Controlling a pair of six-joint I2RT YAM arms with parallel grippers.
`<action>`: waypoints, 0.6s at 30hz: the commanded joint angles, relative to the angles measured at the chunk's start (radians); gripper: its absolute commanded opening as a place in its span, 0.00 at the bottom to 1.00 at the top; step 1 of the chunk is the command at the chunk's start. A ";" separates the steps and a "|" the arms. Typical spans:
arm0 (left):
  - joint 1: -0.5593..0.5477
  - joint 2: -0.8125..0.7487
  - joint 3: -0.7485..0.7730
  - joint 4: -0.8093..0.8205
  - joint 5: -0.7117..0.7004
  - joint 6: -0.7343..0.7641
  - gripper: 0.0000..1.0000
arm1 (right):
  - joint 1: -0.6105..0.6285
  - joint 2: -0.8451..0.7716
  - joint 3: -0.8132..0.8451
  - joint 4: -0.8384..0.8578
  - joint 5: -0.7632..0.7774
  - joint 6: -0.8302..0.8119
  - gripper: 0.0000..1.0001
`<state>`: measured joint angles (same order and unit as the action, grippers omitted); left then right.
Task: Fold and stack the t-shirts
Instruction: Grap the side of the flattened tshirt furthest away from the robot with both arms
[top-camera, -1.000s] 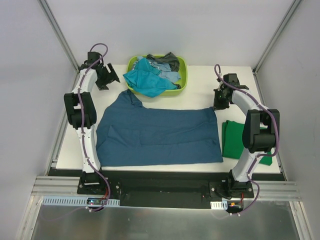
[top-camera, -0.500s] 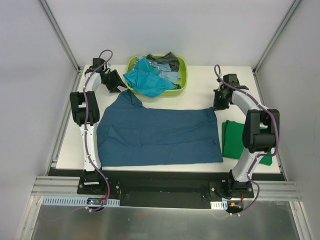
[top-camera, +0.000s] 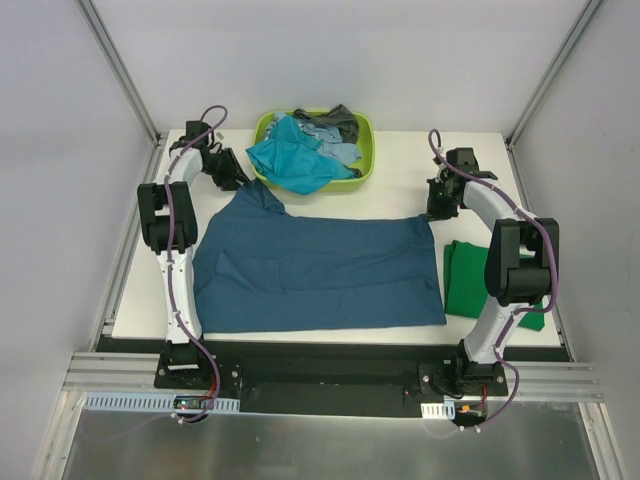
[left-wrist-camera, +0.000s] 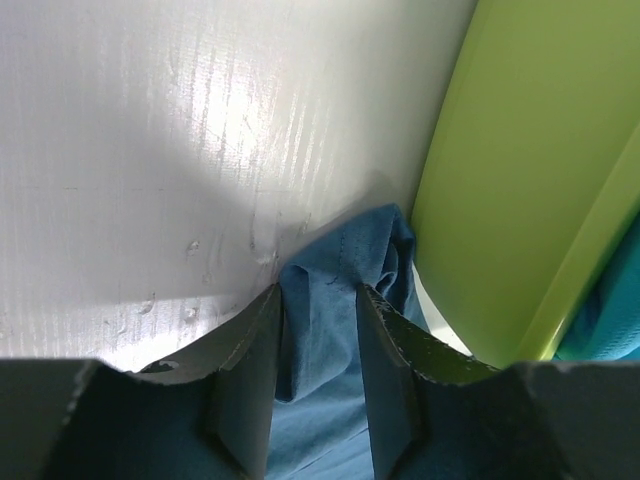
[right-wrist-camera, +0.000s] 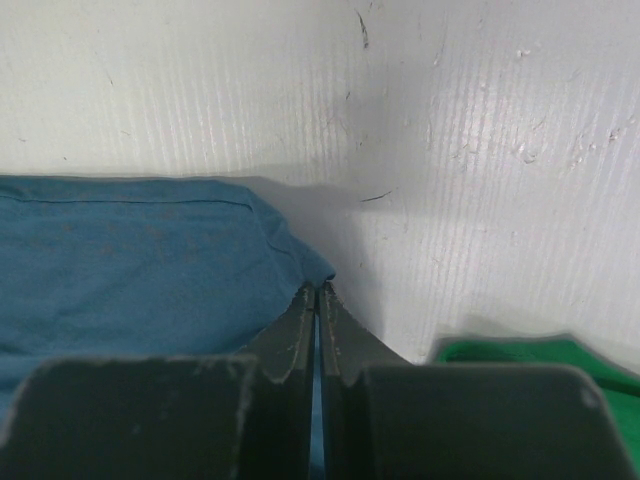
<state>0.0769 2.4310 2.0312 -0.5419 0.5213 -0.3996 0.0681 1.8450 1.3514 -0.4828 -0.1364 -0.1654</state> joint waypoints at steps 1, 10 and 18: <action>-0.031 0.039 0.044 -0.058 0.006 0.033 0.34 | 0.002 -0.007 0.006 0.001 -0.008 0.003 0.02; -0.043 0.080 0.080 -0.059 -0.003 0.004 0.00 | 0.002 -0.007 0.012 -0.005 0.006 -0.003 0.02; -0.043 -0.038 0.073 -0.044 -0.040 0.057 0.00 | 0.002 -0.009 0.011 0.001 -0.008 -0.002 0.02</action>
<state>0.0387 2.4821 2.1014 -0.5632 0.5354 -0.4023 0.0681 1.8450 1.3514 -0.4831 -0.1356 -0.1658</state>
